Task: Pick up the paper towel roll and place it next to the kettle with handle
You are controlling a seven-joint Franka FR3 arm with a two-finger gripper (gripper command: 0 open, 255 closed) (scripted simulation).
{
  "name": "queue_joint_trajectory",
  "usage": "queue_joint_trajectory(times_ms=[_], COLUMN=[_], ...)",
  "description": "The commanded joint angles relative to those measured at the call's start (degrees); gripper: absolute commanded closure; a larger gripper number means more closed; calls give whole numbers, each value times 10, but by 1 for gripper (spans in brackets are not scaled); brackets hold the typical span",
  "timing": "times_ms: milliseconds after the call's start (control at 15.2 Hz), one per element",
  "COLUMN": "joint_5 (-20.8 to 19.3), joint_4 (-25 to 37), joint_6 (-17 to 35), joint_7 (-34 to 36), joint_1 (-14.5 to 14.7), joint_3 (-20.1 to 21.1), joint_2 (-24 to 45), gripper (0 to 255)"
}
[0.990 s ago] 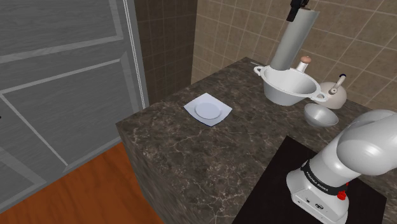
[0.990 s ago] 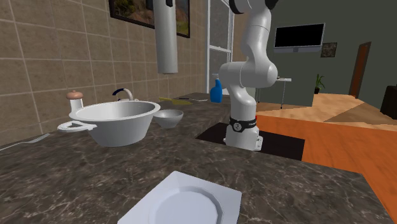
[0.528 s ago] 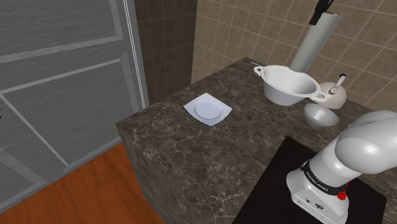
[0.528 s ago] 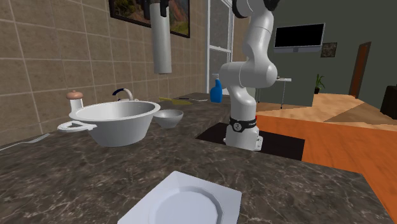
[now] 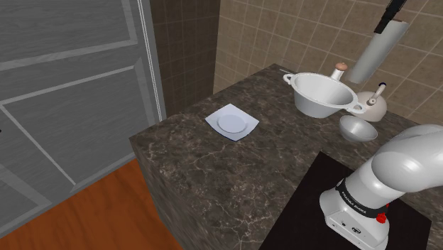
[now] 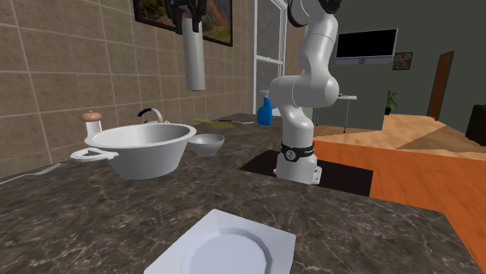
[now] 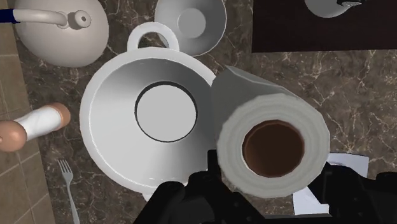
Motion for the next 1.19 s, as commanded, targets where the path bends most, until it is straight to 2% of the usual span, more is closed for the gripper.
queue_joint_trajectory(times_ms=[0, 660, 924, 1122], joint_5=[-11, -47, -44, -27], joint_4=[6, 70, 113, 153], joint_6=[0, 8, 15, 22], joint_7=[-30, -184, -255, -315], joint_1=[-6, -21, -16, -7], joint_3=[-24, -157, -227, -291], joint_2=[2, 47, 88, 132], gripper=[255, 255, 255, 255])
